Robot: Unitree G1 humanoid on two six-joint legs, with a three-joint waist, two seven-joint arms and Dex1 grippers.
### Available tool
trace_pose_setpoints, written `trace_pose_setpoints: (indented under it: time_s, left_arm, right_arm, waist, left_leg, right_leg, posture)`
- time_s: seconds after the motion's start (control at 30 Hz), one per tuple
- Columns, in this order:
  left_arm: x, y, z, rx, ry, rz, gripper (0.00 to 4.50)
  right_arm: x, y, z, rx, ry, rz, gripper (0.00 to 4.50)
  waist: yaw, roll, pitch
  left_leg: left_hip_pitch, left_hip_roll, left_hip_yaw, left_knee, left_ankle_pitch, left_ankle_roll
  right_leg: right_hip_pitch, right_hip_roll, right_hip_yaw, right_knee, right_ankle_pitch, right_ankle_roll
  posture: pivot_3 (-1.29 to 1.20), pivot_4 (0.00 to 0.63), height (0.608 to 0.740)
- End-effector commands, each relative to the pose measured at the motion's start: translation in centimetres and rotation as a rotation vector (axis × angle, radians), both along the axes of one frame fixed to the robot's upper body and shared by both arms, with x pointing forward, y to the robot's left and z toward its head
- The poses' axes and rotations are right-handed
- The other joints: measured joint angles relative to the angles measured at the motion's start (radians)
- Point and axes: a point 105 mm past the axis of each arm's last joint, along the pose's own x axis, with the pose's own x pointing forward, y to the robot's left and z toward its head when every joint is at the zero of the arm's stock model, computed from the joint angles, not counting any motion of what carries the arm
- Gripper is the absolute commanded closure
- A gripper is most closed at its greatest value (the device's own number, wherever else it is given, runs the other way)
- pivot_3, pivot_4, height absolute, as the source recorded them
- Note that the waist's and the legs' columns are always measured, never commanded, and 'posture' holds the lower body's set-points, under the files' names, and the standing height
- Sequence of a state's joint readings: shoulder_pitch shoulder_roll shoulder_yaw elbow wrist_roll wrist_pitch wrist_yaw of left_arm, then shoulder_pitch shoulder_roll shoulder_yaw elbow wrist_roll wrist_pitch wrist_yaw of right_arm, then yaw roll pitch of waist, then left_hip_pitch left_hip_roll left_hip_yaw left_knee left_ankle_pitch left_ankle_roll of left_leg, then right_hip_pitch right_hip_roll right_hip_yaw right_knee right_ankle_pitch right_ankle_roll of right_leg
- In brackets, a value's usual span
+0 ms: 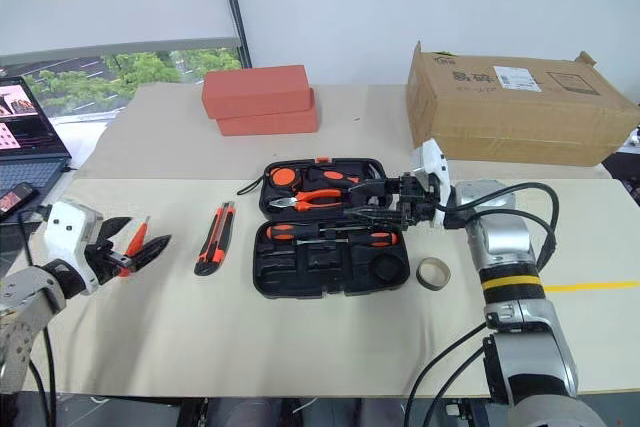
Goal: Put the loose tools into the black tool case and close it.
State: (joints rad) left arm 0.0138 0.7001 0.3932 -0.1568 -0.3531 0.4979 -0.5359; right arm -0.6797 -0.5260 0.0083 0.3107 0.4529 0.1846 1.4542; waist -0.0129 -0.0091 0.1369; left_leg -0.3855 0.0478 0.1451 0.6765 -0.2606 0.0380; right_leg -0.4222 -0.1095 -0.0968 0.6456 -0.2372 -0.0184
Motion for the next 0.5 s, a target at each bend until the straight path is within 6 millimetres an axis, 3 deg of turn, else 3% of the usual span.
trace_pose_setpoints:
  time_s: [0.03,0.07,0.27,0.47,0.5]
  left_arm:
    - [0.7,0.7,-0.1,0.053,-0.033,0.077,0.0]
    - [0.9,1.2,-0.3,0.047,-0.036,0.116,0.0]
    - [1.1,2.6,-1.9,0.036,0.032,0.204,0.0]
    - [0.3,1.0,-4.8,-0.034,0.174,0.14,0.0]
    - [0.2,1.0,-5.0,-0.077,0.182,0.157,0.25]
  right_arm:
    - [-0.6,-0.1,2.4,0.05,-0.071,0.026,0.25]
    - [-0.6,0.0,2.6,0.052,-0.076,0.023,0.07]
    - [-0.1,-0.1,2.7,0.051,-0.109,-0.008,0.07]
    - [-0.2,0.0,2.9,0.051,-0.087,0.005,0.07]
    - [-0.1,0.0,2.9,0.05,-0.092,0.003,0.02]
  waist:
    - [0.0,0.0,0.0]
    - [0.0,0.0,0.0]
    - [0.001,-0.001,0.0]
    - [0.0,-0.001,0.0]
    - [0.0,-0.001,0.0]
  left_leg:
    - [0.0,0.0,0.0,0.0,0.0,0.0]
    - [0.0,0.0,0.0,0.0,0.0,0.0]
    - [0.0,0.0,-0.001,0.0,0.0,-0.001]
    - [0.0,0.0,0.0,0.0,0.0,-0.001]
    - [0.001,0.0,0.0,0.0,0.0,-0.001]
  right_leg:
    - [0.0,-0.001,0.0,0.0,0.0,0.0]
    - [0.0,-0.001,-0.001,0.0,0.0,0.0]
    - [0.0,-0.001,-0.001,0.0,0.0,0.0]
    - [0.0,-0.002,-0.004,0.0,0.0,0.0]
    - [0.0,-0.002,-0.004,0.0,0.0,0.0]
  posture:
    - [0.0,0.15,0.712]
    - [0.0,0.15,0.712]
    - [0.0,0.15,0.712]
    - [0.0,0.15,0.712]
    - [0.0,0.15,0.712]
